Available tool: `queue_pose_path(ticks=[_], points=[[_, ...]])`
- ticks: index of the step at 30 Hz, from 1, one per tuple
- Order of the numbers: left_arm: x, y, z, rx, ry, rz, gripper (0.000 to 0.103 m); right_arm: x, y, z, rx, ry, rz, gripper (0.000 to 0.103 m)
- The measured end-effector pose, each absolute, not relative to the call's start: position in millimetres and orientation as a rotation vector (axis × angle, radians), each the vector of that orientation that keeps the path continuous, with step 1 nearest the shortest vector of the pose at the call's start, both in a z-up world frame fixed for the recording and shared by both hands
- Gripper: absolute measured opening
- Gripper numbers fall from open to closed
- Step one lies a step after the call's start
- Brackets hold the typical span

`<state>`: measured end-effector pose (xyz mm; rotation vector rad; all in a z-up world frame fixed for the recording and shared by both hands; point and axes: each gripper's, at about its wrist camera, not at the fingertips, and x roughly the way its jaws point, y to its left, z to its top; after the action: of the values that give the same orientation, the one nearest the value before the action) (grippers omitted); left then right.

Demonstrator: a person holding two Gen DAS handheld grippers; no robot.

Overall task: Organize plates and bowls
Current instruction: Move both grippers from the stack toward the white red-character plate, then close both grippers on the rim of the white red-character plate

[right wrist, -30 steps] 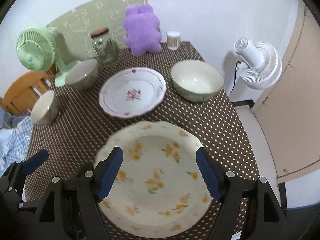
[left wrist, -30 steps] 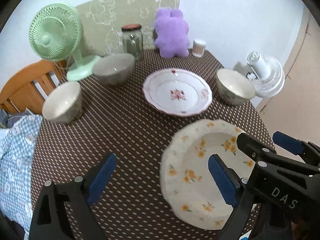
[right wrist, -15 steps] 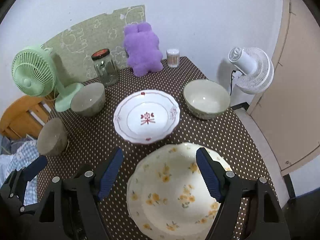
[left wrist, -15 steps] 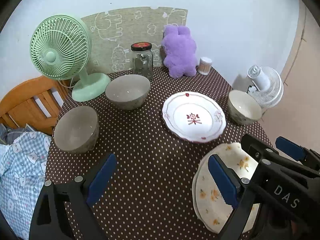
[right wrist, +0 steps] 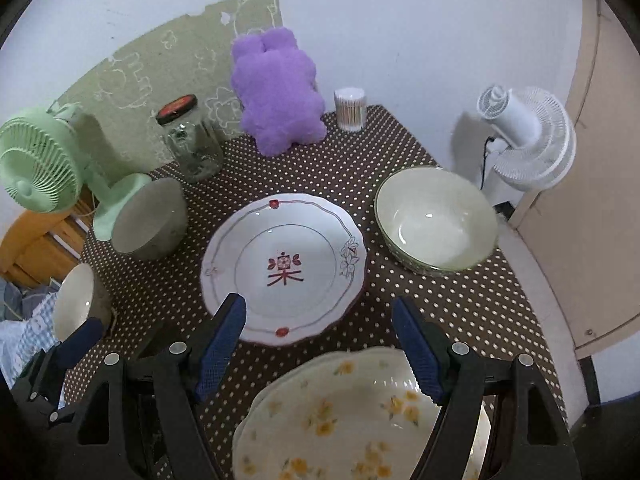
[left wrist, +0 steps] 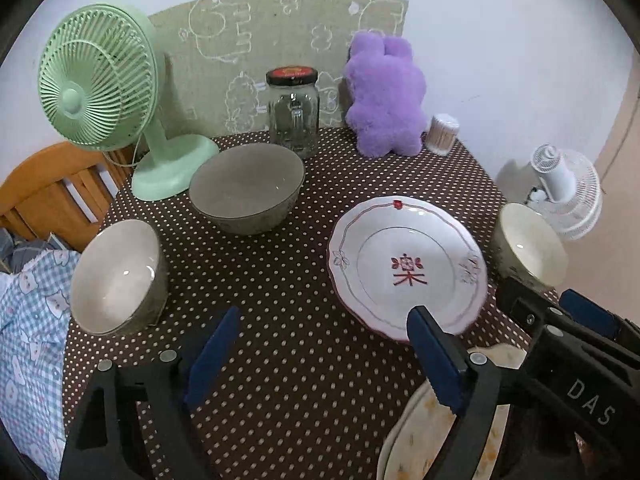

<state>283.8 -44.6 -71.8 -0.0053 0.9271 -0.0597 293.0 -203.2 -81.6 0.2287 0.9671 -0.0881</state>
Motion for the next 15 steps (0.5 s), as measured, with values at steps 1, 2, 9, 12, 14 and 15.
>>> queue_pose_path(ticks=[1,2,9,12,14,15], points=[[288.8,-46.7,-75.8,-0.004,0.932,-0.049,0.084,299.8,-205.7,-87.0,0.232,0.976,-0.082,0.078],[292.8,-48.5,-79.0,-0.002,0.935,-0.042,0.083,304.3,-207.1,-90.7,0.235,0.980,-0.077,0.078],[323.5,-50.7,-110.9,-0.003,0.971,0.020,0.077,333.8,-208.5,-124.0,0.277,1.040,-0.059,0.077],[330.1,-52.8,-121.3,-0.009,0.989,0.025,0.075,342.7,-208.0,-134.3,0.270,1.058,-0.062,0.074],[334.4,-55.1,-127.0,-0.002,0.995,0.030,0.075,349.0,-208.2,-140.2,0.260,1.069,-0.066,0.072],[336.7,-56.4,-129.7,0.003,0.997,0.031,0.074,351.7,-209.0,-142.7,0.258,1.074,-0.065,0.072]])
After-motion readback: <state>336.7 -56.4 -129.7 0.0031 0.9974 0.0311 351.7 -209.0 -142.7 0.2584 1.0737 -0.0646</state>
